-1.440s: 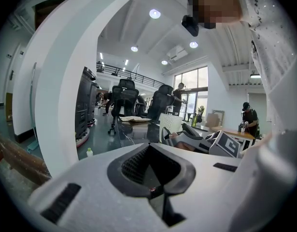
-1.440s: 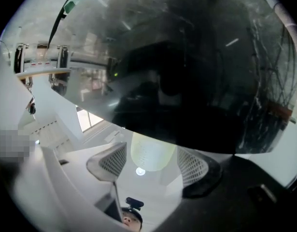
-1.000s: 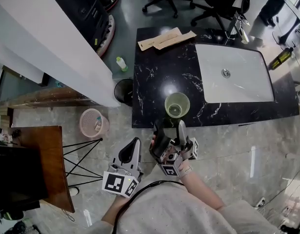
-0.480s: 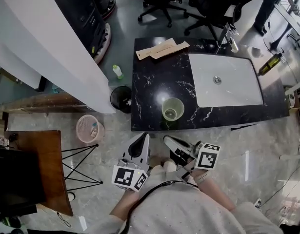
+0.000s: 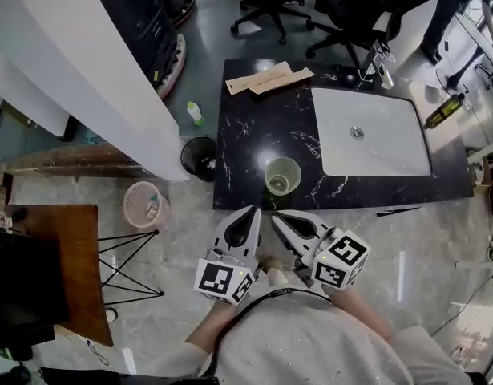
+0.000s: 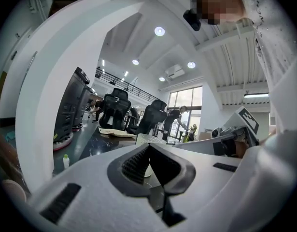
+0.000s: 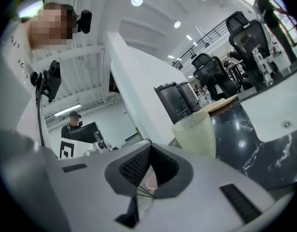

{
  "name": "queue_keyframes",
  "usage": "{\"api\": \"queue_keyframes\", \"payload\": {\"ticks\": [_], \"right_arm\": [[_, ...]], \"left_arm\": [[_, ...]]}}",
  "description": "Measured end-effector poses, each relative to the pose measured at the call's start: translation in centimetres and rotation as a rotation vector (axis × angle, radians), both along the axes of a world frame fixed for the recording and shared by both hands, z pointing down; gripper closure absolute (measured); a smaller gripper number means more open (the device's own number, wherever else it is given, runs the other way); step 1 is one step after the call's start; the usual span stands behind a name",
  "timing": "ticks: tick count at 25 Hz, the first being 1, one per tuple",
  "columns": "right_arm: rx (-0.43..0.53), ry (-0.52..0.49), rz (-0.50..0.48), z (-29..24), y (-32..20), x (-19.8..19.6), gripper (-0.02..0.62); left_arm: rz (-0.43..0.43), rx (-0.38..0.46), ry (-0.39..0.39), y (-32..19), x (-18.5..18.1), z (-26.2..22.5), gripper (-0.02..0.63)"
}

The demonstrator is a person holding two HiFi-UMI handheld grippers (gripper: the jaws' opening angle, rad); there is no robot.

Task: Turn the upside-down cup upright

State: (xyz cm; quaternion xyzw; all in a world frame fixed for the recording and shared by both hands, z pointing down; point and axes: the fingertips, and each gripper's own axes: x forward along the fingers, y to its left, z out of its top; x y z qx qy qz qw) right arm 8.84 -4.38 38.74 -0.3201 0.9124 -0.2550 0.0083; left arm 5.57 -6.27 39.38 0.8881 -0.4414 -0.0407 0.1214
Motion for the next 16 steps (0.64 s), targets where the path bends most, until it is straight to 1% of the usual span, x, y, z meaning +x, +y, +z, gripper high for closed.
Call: {"api": "queue_keyframes", "payload": {"ticks": [3,9,16], "right_arm": [[0.031,0.016,-0.019,-0.2,0.1,-0.3,0.591],[0.074,0.016,-0.055,-1.0,0.2,-0.5,0.591],[0.097,0.005,-0.107,-1.8,0.5,-1.0,0.591]], "left_arm": [[-0.008,0.0,-0.003,-0.1,-0.2,0.2,0.6],[-0.031,0.0,-0.02,-0.3,-0.8,0.0,0.6],[-0.029,0.014,-0.034,-0.5,-0.5,-0.7,0.6]]}}
